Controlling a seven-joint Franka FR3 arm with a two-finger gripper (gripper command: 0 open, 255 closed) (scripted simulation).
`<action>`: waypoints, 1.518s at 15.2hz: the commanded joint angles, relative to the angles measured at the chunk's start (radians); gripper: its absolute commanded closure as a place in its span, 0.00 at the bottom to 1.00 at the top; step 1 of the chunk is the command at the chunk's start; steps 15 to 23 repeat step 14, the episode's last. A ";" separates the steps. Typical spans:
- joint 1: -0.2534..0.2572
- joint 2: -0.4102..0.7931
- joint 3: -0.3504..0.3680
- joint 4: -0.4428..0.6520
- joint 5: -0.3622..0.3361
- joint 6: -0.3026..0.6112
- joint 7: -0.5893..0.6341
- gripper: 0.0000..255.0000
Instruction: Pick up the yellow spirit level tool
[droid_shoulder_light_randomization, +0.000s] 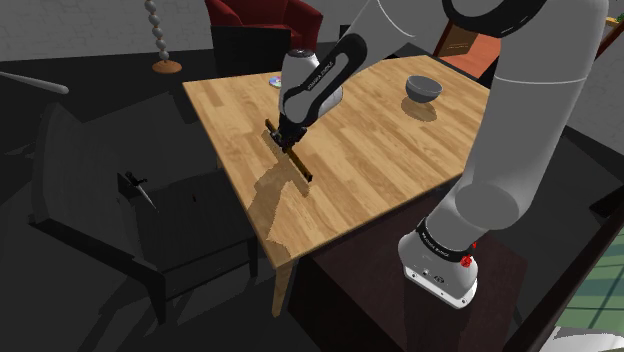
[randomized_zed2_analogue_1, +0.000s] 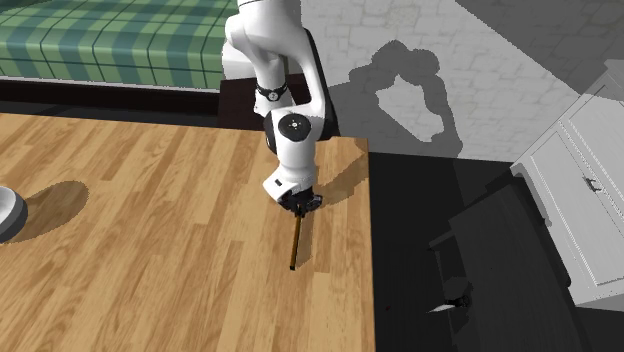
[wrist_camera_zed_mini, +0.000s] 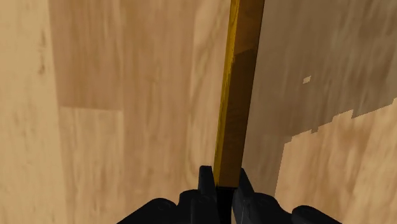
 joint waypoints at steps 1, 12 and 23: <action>-0.002 -0.020 0.004 -0.001 0.005 -0.021 -0.004 1.00; -0.012 -0.145 0.019 0.005 0.034 -0.151 -0.027 1.00; -0.012 -0.147 0.019 0.005 0.035 -0.153 -0.027 1.00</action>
